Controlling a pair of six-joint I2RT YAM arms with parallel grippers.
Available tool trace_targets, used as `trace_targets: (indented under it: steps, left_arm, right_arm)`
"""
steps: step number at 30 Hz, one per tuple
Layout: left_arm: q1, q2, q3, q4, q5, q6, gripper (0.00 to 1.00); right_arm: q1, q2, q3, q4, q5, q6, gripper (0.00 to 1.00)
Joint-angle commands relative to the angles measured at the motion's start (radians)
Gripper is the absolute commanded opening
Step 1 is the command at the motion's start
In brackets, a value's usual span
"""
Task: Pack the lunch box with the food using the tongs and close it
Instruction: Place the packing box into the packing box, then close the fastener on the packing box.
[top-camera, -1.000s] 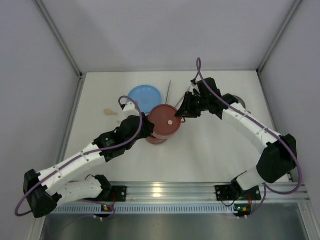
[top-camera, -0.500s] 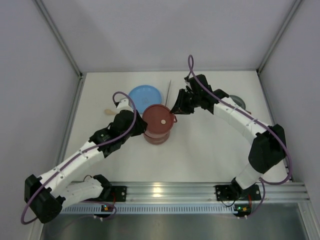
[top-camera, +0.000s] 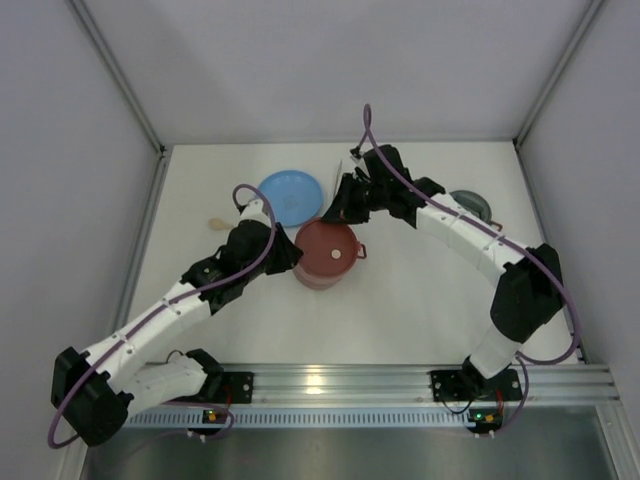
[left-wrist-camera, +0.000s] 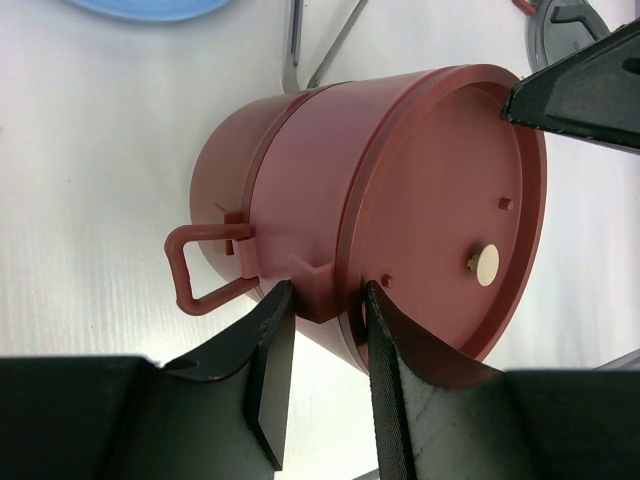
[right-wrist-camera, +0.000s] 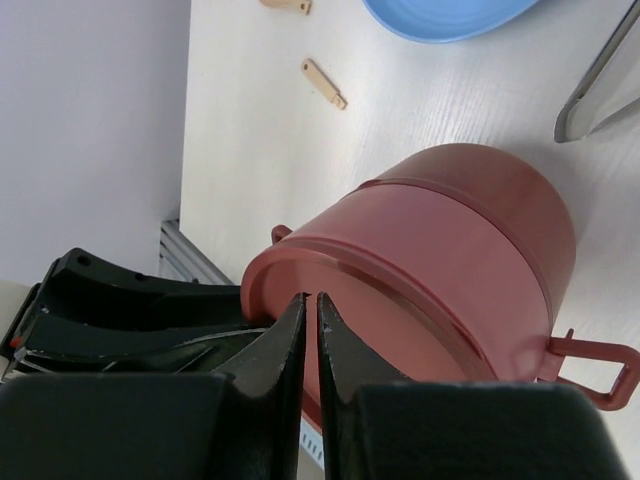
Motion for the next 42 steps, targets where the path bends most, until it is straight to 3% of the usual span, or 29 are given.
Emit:
trace_targets:
  steps: [1,7,19,29,35,39,42]
  left_arm:
    - [0.025,0.011,-0.025,0.003,0.011,0.034,0.00]
    - [0.099,0.029,-0.051,0.006,0.057,0.039,0.00]
    - [0.134,0.083,-0.061,-0.027,0.056,0.043,0.00]
    - [0.140,0.121,-0.047,-0.050,0.054,0.047,0.01]
    - [0.140,0.120,-0.026,-0.069,0.060,0.048,0.04]
    - [0.140,0.112,0.001,-0.086,0.060,0.053,0.11]
    - [0.140,0.114,0.019,-0.102,0.057,0.059,0.15]
  right_arm:
    - [0.012,0.024,0.047,0.049,-0.010,0.009,0.06]
    - [0.023,0.058,0.078,0.040,-0.002,0.003,0.06]
    - [0.030,0.061,0.111,0.005,0.016,-0.015,0.06]
    - [0.029,-0.077,0.134,-0.115,0.209,-0.074,0.09]
    - [0.024,-0.218,0.035,-0.133,0.315,-0.092,0.15]
    - [0.009,-0.321,-0.112,-0.112,0.350,-0.097,0.28]
    - [-0.022,-0.376,-0.212,-0.101,0.380,-0.107,0.31]
